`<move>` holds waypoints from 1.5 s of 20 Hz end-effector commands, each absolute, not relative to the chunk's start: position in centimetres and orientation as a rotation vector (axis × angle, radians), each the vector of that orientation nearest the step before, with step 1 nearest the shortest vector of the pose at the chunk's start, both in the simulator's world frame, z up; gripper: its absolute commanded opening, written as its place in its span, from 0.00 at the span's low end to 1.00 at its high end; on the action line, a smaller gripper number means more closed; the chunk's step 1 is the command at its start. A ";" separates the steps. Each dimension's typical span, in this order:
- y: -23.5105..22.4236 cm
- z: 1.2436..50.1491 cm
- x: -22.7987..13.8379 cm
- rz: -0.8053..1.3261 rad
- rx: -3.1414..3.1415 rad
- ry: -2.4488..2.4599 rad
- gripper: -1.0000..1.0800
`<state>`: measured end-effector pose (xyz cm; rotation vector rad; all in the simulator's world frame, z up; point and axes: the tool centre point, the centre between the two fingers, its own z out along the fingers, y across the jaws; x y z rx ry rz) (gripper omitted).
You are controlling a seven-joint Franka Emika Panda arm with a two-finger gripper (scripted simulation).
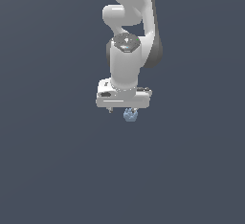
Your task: Pick up the object and move it to a goal position.
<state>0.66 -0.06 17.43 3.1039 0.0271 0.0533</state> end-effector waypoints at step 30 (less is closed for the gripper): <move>0.3 15.5 -0.6 0.064 3.094 -0.302 0.96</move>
